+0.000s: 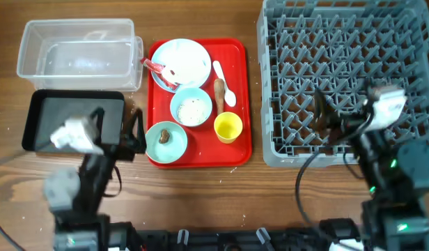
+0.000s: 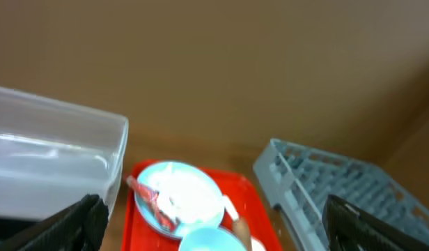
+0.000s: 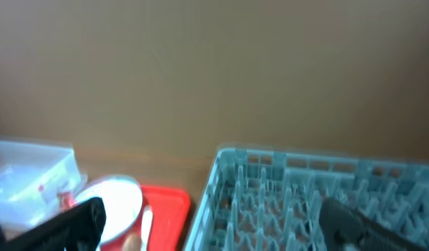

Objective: Sort waste into correct bins and load items into the dishwasher rack
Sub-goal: 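Grasp the red wrapper and tissue from the plate with left gripper, drop into clear bin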

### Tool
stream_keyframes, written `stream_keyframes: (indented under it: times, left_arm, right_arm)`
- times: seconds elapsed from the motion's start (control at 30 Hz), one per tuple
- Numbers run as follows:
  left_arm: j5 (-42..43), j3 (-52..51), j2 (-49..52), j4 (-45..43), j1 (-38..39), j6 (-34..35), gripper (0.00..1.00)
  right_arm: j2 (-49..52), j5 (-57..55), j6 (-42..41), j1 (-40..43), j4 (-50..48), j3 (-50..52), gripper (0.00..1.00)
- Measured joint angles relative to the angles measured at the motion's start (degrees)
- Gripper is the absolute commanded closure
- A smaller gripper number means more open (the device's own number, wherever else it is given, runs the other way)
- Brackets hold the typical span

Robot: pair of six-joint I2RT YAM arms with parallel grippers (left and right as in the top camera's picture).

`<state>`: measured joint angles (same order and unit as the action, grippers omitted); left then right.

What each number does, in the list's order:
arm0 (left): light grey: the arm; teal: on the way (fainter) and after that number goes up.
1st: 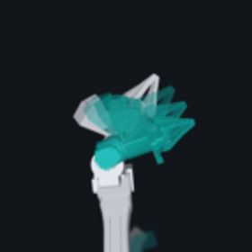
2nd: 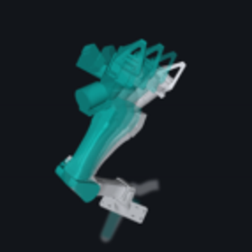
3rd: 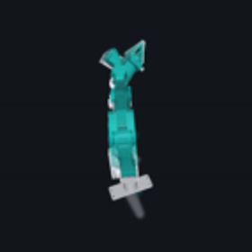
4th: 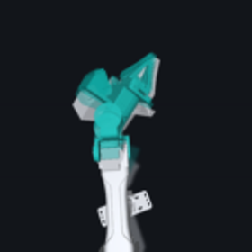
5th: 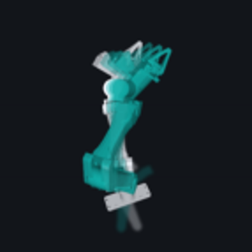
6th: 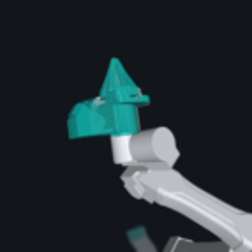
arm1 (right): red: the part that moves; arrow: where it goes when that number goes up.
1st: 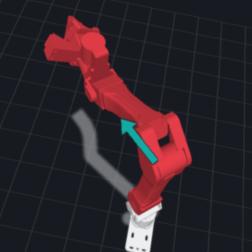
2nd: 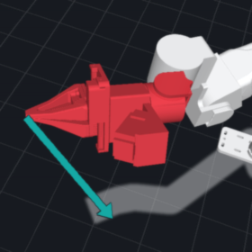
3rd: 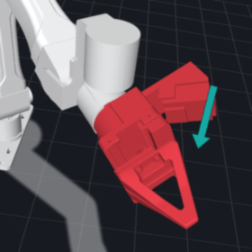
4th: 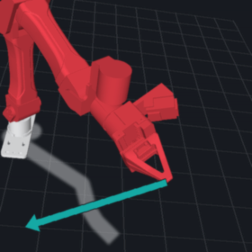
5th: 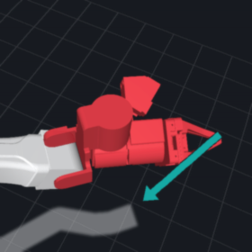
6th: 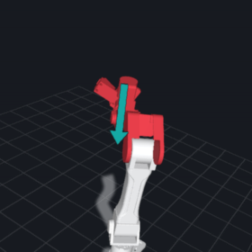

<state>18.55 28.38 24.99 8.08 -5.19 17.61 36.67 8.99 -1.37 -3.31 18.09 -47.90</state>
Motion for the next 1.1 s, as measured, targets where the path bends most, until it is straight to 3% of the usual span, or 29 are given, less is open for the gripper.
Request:
stream_keyframes:
  times: [0.17, 0.3, 0.33, 0.37, 0.47, 0.57, 0.73, 0.9, 0.93, 0.97, 1.0, 1.03, 1.1]
  left_arm:
    - [2.4, 29.5, 30.6, 15.8, 2.7, -4.0, 0.0]
    - [-7.5, 61.4, 62.0, 38.3, 11.3, -9.4, 0.0]
    - [-8.1, 63.4, 64.5, 39.1, 11.6, -9.8, 0.0]
    - [-9.4, 70.6, 75.1, 40.1, 13.6, -10.1, 0.0]
    - [-10.2, 72.2, 89.4, 38.4, 17.2, -10.3, 0.0]
    - [-10.7, 72.3, 95.5, 36.2, 18.9, -8.9, 0.0]
    - [-19.9, 72.3, 99.8, 34.2, 19.3, 7.7, 0.0]
    - [-21.9, 72.5, 105.0, 29.6, 19.3, 11.8, 0.0]
    - [-22.1, 72.5, 105.7, 29.5, 19.3, 11.9, 0.09]
    - [-22.4, 72.6, 105.7, 29.2, 19.3, 11.9, 0.24]
    - [-22.4, 72.6, 105.7, 29.1, 19.3, 12.2, 0.7]
    - [-22.6, 72.6, 105.7, 29.2, 19.3, 12.1, 0.86]
    - [-22.6, 72.6, 105.8, 29.9, 19.3, 12.0, 0.96]
  right_arm:
    - [17.9, 0.0, 1.7, 0.0, 19.8, -24.4, 0.0]
    - [27.1, 0.0, 3.2, 0.1, 28.3, -30.3, 0.0]
    - [29.2, 0.0, 3.2, 0.1, 30.9, -30.3, 0.0]
    - [30.6, 0.0, 3.2, 0.1, 31.7, -30.3, 0.0]
    - [34.6, 0.0, 3.2, 0.1, 35.4, -30.3, 0.0]
    - [36.6, 0.0, 3.2, 0.1, 36.9, -30.3, 0.0]
    - [38.7, 0.1, 3.2, 0.1, 37.2, -30.3, 0.0]
    - [39.3, 0.4, 3.2, 0.1, 37.2, -30.3, 0.0]
    - [39.3, 0.4, 3.2, 0.1, 37.2, -30.3, 0.0]
    - [39.3, 0.4, 3.2, 0.1, 37.2, -30.3, 0.0]
    - [39.3, 0.4, 3.2, 0.1, 37.2, -30.3, 0.0]
    - [39.3, 0.4, 3.2, 0.1, 37.2, -30.3, 0.0]
    - [39.3, 0.4, 3.2, 0.1, 37.4, -30.3, 0.0]
